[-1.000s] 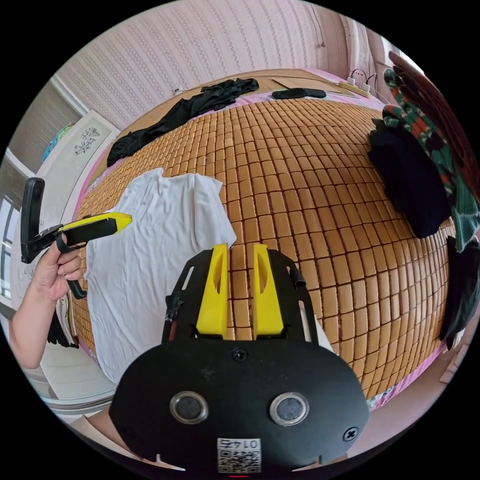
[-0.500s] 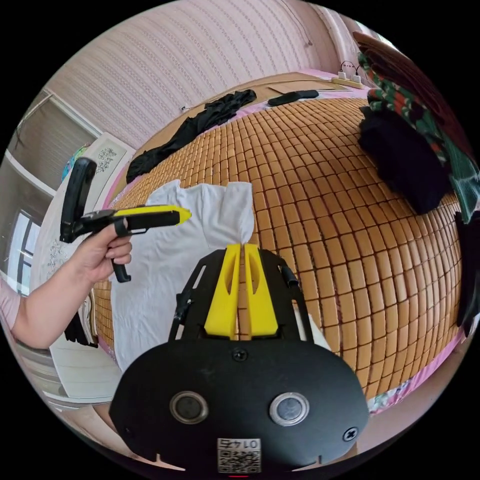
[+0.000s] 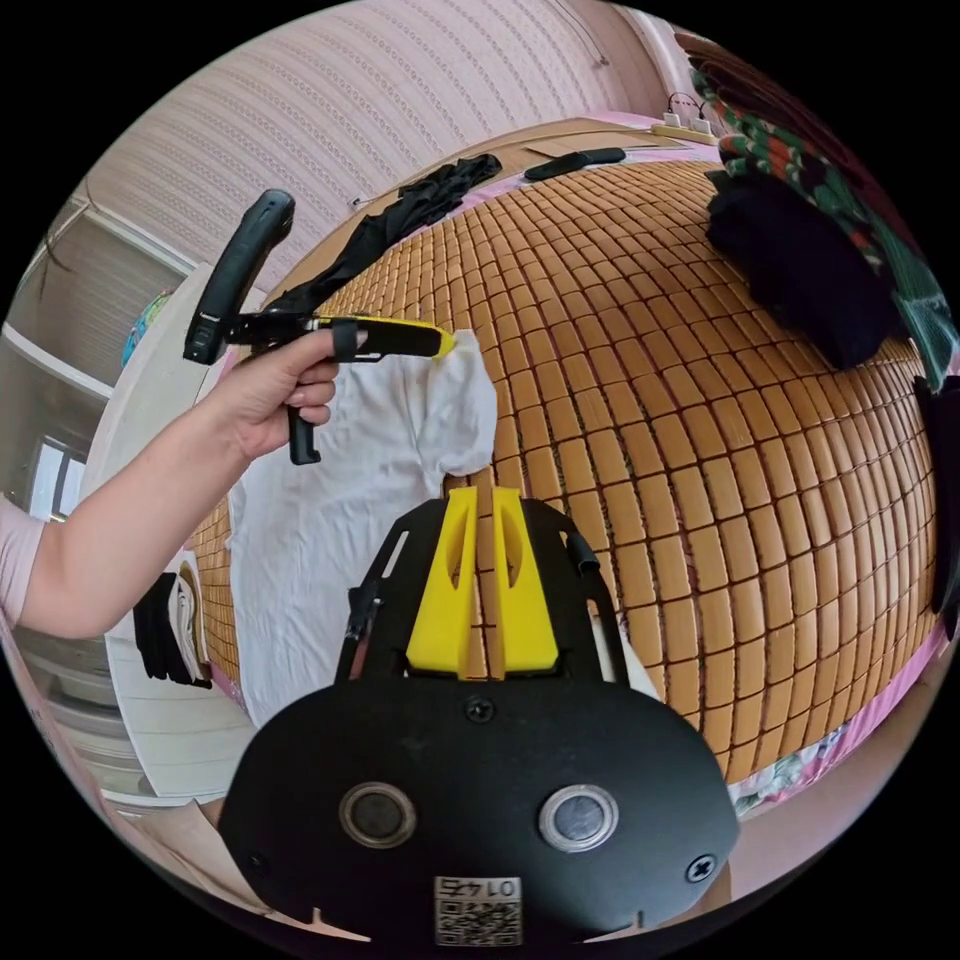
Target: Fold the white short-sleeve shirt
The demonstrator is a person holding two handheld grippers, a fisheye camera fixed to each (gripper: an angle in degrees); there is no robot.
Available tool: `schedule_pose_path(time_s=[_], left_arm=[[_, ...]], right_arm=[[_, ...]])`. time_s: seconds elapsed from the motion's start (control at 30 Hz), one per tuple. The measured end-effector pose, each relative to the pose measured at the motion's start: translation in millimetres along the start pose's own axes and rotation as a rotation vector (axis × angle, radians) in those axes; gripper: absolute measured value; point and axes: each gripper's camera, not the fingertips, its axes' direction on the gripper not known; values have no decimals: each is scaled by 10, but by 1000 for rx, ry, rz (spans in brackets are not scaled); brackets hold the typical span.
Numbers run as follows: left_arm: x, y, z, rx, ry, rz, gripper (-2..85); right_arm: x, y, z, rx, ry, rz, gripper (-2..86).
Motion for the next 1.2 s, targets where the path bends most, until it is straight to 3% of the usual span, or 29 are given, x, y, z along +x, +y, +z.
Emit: schedule_pose_path(time_s=[0.17,0.33,0.43,0.67,0.97,1.07,1.2], left_arm=[[-396,585,-345,73,-6,-131,-10],[-607,1004,-93,-3,-7,-265,-10],[-593,1080,-28,58,5,-278,-10],[-571,1057,-36,78,31,-294,-10],[17,111,-171,263,50,35,-9],[280,-141,14,240,27,146,-8],[383,-250,383,94,27,139,5]], right_arm=[[147,4,68,5,-66,8,35],[232,-77,230,-5,-131,3,70],[286,-171,353,-25,-261,20,101],[253,-200,482,-66,-274,-1,25],[516,138,87,175,-165,211,9],[447,183,82,184,-89,182,8],[497,230,248,99,-48,250,9]])
